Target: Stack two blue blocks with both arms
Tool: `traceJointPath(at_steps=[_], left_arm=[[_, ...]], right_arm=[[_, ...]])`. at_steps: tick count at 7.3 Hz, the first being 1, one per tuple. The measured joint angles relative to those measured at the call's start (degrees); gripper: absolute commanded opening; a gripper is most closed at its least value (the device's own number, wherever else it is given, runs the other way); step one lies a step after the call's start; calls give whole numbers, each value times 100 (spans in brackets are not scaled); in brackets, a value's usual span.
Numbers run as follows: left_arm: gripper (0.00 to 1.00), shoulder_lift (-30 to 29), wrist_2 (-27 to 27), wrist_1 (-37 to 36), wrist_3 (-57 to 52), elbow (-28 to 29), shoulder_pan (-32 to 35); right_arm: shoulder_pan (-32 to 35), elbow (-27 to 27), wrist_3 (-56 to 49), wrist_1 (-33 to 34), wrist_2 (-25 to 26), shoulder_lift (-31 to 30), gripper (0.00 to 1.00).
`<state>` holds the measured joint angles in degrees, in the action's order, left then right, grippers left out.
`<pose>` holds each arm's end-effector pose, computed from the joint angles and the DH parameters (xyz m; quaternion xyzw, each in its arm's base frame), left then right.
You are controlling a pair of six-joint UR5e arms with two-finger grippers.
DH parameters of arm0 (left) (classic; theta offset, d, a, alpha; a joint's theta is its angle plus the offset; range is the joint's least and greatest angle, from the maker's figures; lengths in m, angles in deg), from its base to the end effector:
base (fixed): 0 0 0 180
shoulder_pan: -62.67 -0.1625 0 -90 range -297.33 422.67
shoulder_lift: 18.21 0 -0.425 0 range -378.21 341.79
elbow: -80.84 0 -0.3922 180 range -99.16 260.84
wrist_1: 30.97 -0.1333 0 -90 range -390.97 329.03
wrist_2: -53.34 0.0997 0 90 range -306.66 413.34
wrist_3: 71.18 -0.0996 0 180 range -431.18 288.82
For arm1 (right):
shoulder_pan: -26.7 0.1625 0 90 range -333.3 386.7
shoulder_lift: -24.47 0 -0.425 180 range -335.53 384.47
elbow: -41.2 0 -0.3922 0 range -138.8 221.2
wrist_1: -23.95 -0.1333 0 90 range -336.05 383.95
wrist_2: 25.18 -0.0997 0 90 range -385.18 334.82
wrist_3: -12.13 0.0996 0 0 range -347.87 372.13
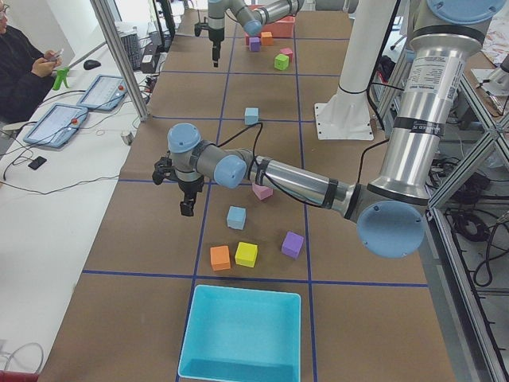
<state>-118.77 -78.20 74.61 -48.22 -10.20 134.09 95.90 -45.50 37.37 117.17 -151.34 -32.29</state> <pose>0.1226 -0.5758 0.5222 0.0832 0.4002 0.0485 0.9114 -0.1782 -0.6790 0.3492 0.0841 -0.3638 -0.0358 0.9270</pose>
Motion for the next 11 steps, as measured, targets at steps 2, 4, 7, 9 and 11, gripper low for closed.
traceJointPath(at_steps=[2, 4, 7, 9, 11], left_arm=[[98, 50, 255, 567, 585, 230, -481], [98, 178, 349, 946, 1077, 286, -784], [98, 460, 381, 1404, 1492, 297, -1100], [98, 569, 528, 1542, 1733, 274, -1343], [98, 681, 674, 1712, 1940, 247, -1575]], right_arm=[[1198, 411, -1649, 345, -187, -153, 100], [1907, 746, -2510, 409, -492, -265, 100], [2451, 902, -3188, 409, -653, -529, 100], [2581, 908, -3297, 401, -670, -616, 100], [2619, 909, -3321, 399, -664, -631, 100]])
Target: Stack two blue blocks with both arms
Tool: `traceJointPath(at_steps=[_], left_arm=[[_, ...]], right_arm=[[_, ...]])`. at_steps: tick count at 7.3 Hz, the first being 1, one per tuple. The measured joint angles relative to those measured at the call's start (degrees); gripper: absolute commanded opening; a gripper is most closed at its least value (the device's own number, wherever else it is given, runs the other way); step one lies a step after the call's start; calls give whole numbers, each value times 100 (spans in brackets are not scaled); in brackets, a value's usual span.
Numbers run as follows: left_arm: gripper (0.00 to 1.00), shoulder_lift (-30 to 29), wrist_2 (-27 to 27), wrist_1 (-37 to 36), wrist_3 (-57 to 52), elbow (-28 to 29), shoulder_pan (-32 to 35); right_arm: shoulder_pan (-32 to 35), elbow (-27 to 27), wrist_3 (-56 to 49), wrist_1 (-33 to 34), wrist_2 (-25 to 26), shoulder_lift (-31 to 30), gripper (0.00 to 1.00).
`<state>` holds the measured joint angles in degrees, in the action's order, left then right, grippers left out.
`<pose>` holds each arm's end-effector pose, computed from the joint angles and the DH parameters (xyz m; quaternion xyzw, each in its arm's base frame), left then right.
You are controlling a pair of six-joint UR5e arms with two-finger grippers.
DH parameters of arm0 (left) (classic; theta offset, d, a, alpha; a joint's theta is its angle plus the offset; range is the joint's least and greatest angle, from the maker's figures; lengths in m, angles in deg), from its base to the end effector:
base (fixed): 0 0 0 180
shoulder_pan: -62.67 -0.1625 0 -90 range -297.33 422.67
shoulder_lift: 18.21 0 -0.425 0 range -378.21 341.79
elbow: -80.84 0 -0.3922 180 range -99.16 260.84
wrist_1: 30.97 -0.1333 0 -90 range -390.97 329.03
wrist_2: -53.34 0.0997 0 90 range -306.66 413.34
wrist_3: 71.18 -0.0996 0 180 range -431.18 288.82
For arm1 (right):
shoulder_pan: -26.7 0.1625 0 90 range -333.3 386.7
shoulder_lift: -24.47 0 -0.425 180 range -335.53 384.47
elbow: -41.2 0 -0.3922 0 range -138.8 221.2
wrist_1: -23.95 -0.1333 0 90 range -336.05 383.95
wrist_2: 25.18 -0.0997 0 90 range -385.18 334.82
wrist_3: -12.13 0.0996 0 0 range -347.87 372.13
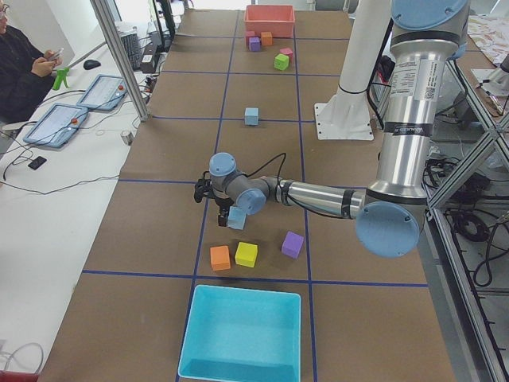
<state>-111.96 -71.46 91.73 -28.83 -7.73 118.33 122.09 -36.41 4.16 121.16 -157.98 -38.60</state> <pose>0.2461 -0.4958 0.5805 0.0482 0.4018 0.0262 0.9141 0.1292 -0.6712 0.5027 0.1015 -0.3547 -0.0442 0.9284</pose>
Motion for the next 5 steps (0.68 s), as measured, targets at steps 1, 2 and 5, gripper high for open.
traceJointPath(at_steps=[1, 2, 5], left_arm=[[98, 94, 43, 136, 43, -1, -47], [98, 153, 67, 210, 66, -3, -74], [73, 183, 86, 248, 89, 27, -137]], right_arm=[[3, 0, -3, 0, 1, -4, 100], [5, 0, -3, 0, 0, -8, 100], [6, 0, 2, 0, 6, -12, 100]])
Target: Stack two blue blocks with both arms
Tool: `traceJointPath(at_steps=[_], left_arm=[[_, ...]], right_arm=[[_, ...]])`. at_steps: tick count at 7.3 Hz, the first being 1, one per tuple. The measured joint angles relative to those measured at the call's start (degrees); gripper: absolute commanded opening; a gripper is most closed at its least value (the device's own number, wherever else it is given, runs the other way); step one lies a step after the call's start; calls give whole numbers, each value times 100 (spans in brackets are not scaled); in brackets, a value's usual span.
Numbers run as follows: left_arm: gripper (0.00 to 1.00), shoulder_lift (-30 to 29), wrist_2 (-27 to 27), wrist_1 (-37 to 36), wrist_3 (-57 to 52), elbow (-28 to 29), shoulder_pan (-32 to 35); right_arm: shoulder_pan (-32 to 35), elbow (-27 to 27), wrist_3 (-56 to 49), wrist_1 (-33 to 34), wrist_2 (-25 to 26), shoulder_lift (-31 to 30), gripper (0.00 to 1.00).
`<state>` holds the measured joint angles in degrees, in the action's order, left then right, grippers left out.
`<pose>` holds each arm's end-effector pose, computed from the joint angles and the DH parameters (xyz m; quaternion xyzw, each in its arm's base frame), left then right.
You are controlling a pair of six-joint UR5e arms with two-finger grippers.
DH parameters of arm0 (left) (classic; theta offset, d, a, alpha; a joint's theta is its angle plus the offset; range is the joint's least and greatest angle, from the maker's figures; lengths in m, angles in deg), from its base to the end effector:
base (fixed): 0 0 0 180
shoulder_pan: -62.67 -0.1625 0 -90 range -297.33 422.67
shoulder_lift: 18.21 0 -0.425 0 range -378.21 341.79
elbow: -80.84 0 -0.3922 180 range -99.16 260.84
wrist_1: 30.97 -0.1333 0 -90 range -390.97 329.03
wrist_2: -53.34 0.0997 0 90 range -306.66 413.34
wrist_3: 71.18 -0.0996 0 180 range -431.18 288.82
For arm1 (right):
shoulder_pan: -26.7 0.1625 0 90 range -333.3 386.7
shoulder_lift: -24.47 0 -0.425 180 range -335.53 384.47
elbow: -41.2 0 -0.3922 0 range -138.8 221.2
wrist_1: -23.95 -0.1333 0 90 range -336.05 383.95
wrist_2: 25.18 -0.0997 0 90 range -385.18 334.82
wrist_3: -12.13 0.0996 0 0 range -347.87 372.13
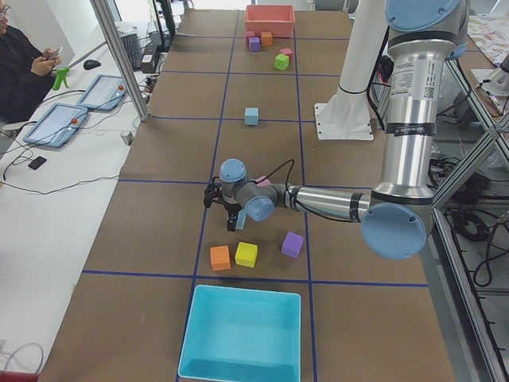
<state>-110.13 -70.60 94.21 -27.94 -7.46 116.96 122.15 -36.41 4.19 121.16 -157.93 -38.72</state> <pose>0.2495 -0.4802 0.5954 0.0477 0.3995 0.0287 0.9150 0.1299 -0.6703 0.5042 0.1006 -0.3544 -0.0431 0.9287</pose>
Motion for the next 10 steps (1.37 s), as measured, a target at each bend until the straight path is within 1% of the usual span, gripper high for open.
traceJointPath(at_steps=[1, 2, 4, 5, 8, 9, 10], left_arm=[[63, -2, 0, -1, 5, 6, -14], [59, -9, 1, -2, 25, 10, -19], [58, -27, 1, -8, 92, 19, -25], [56, -42, 1, -12, 113, 21, -29], [55, -134, -90, -66, 125, -18, -27], [55, -225, -223, -193, 124, -76, -3], [55, -441, -407, -635, 123, -263, 55]], right_arm=[[0, 0, 2, 0, 2, 0, 100], [0, 0, 3, -2, 3, -9, 100], [0, 0, 3, -10, 3, -37, 100], [-1, 0, 13, -14, 7, -47, 100], [-8, 0, 45, -25, 27, -74, 100], [-8, 0, 46, -31, 31, -86, 100], [-12, 2, 45, -36, 35, -104, 100]])
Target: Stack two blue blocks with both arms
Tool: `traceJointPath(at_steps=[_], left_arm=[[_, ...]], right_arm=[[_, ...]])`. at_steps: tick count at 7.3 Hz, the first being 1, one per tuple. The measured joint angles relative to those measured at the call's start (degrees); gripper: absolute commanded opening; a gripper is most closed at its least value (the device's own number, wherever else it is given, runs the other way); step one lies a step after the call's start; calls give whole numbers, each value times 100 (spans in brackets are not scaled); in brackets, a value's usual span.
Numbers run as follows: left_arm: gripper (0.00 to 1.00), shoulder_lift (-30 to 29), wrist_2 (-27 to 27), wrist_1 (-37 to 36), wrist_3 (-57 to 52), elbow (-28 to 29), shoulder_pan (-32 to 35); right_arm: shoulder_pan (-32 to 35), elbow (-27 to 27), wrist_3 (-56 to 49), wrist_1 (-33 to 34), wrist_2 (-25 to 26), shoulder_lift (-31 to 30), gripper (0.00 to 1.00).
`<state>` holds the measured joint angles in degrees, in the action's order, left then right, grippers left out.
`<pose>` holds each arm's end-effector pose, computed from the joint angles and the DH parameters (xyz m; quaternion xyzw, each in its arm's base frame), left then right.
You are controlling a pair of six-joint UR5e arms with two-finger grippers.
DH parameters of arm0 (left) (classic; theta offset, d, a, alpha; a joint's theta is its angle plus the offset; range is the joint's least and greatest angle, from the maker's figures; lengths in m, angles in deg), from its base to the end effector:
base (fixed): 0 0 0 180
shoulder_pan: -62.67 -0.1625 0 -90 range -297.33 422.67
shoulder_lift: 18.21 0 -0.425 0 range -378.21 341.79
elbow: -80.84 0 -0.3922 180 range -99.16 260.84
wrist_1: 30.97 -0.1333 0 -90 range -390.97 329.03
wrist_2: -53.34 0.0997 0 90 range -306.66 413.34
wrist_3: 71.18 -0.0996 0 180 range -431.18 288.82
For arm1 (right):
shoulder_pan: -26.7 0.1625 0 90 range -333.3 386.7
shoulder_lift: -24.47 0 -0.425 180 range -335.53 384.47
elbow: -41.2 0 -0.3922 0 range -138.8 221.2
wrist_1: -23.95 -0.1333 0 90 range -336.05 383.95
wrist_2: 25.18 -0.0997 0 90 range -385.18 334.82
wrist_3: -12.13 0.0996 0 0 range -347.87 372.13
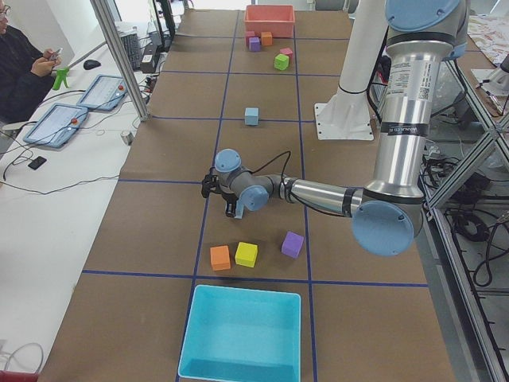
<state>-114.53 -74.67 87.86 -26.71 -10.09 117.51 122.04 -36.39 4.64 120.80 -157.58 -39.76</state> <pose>0.2652 -0.5014 0.5401 0.0266 0.4253 0.0276 0.9042 0.1286 -0.6647 0.5164 0.0929 -0.3529 -0.0380 0.9303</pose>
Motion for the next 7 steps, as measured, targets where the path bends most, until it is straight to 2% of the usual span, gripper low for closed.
traceJointPath(at_steps=[1, 3, 4, 7], left_arm=[[55, -464, -97, -921, 5, -340, 55], [55, -1961, -111, -3235, 409, -937, 52], [55, -2484, -87, -3724, 873, -1048, -65], [55, -3399, 577, -3940, 2178, -943, -1056]], right_arm=[[-3, 4, -4, -5, 2, -23, 100], [-4, 26, -6, -16, -2, -69, 100], [-6, 36, -7, -21, -4, -89, 100], [-17, 55, 7, -24, -4, -131, 100]])
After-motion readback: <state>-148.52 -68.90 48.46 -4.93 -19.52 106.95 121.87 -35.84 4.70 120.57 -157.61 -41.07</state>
